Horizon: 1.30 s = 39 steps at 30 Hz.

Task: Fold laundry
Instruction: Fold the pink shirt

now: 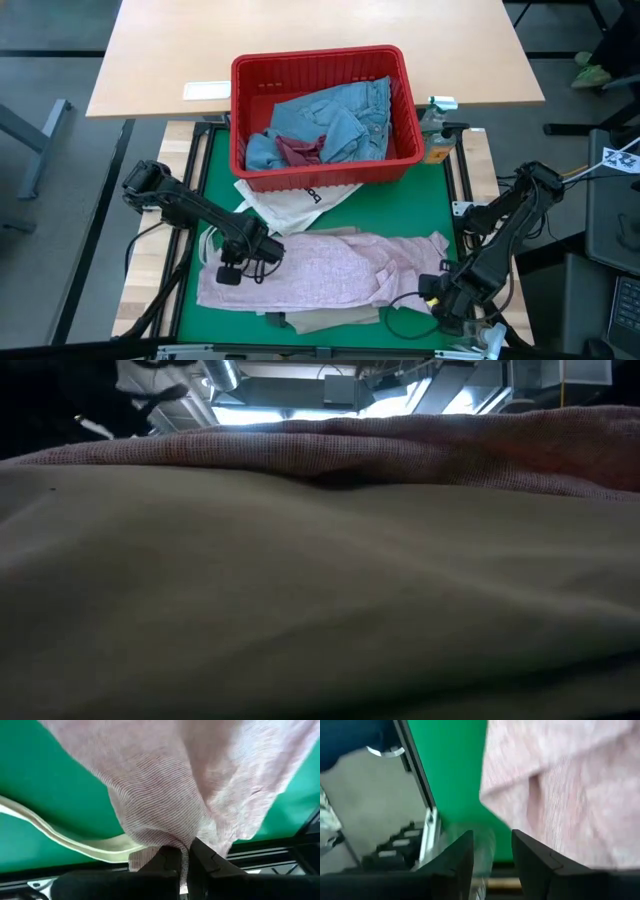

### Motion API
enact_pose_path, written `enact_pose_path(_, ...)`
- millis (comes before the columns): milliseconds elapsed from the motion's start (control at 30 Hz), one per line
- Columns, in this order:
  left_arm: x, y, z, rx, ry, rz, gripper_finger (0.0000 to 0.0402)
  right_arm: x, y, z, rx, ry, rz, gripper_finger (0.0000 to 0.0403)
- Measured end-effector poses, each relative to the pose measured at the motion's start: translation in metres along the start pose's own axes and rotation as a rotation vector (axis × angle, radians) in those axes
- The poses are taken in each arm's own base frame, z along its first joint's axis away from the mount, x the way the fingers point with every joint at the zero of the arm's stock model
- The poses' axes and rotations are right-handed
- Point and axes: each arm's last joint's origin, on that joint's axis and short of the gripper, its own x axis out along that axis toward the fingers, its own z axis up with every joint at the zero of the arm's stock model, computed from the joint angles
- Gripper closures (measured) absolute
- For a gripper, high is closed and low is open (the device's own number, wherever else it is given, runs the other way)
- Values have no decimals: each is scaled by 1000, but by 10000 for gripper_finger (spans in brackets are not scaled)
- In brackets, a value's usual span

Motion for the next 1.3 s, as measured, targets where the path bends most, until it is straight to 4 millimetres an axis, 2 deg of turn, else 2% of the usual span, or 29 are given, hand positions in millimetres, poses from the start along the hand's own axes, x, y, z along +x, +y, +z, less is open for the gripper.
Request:
enact_pose_path(233, -21, -8, 6, 28, -93, -60, 401, -12, 6, 7, -48, -222, -46, 271)
enact_pose_path(533, -44, -11, 27, 38, -300, -221, 401, -13, 5, 10, -46, -315, -87, 271)
enact_pose_path(933, -78, 9, 68, -50, -685, -502, 401, -14, 4, 12, -43, -402, -127, 271)
enact_pose_path(1300, -119, 32, 89, -65, -1038, -695, 401, -14, 3, 13, -42, -440, -145, 271)
